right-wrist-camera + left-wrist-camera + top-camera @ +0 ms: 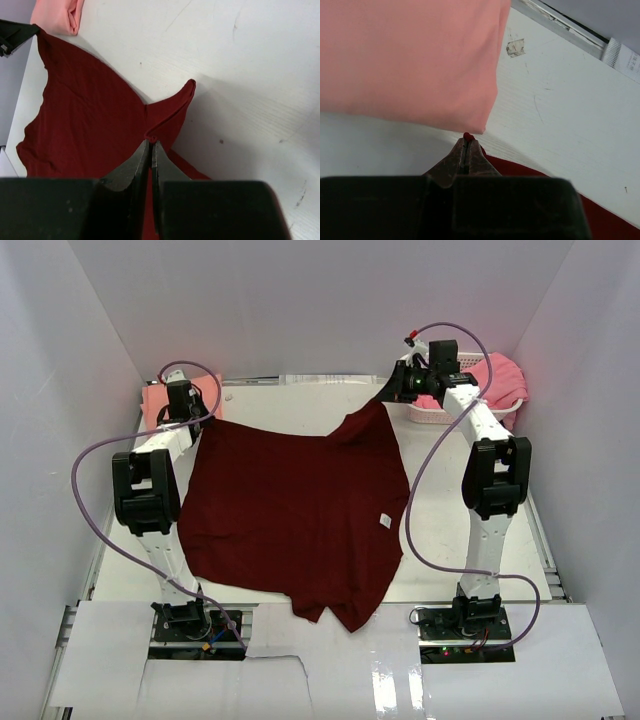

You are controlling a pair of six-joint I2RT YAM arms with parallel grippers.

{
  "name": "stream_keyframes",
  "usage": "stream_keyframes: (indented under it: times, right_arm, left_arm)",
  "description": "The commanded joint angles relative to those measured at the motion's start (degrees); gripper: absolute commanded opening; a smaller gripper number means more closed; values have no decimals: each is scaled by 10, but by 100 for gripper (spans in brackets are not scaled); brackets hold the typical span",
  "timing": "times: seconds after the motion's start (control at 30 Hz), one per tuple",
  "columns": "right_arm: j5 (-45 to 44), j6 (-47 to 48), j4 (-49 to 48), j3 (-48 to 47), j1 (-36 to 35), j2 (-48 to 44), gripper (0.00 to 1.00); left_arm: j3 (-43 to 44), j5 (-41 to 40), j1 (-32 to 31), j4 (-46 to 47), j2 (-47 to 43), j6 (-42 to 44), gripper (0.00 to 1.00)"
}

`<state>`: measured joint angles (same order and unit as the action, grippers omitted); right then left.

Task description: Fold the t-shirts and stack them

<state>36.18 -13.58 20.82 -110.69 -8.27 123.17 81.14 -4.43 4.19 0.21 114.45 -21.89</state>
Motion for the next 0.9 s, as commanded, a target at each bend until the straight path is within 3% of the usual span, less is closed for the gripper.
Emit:
stream_keyframes:
  times: [0.0,0.87]
  right_arm:
    - [5,17,-4,26,-3,-40,8]
    - [-11,40,-12,137,-2,-164,8]
  left_arm:
    - [-13,-14,3,8,-55,-1,0]
    - [-48,-28,12,1,-77,-16,0]
